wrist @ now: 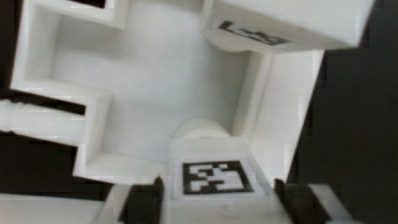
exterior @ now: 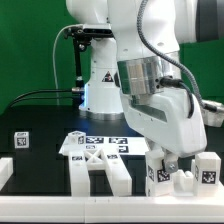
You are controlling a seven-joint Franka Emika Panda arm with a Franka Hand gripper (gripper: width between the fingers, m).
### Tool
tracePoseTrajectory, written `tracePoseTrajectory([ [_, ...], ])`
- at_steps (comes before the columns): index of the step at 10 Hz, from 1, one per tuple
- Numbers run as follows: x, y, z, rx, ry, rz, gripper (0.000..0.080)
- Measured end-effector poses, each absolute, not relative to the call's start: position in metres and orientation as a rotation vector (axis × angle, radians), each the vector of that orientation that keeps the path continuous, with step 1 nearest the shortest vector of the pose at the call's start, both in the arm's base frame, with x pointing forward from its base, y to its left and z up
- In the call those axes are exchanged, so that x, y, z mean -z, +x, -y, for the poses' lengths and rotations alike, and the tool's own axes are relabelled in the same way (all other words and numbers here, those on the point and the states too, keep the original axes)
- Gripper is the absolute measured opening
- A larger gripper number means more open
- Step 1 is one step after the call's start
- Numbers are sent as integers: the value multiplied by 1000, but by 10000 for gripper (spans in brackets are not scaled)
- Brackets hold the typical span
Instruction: Assemble chair
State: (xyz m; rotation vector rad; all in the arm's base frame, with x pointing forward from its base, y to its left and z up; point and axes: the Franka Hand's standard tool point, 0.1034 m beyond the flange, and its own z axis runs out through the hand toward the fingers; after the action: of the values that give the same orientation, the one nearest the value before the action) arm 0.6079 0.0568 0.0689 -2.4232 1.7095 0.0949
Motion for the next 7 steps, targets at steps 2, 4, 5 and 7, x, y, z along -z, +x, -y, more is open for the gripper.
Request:
tracePoseTrajectory([
  [2,-72,609,-60,-66,-2668,-1299,534],
  [4,-73,608,-62,-77,-2822,-925,616],
  [5,-73,609,-61,-64,-2839,-870,642],
  [7,-72,609,-59,-38,-2900,-649,648],
])
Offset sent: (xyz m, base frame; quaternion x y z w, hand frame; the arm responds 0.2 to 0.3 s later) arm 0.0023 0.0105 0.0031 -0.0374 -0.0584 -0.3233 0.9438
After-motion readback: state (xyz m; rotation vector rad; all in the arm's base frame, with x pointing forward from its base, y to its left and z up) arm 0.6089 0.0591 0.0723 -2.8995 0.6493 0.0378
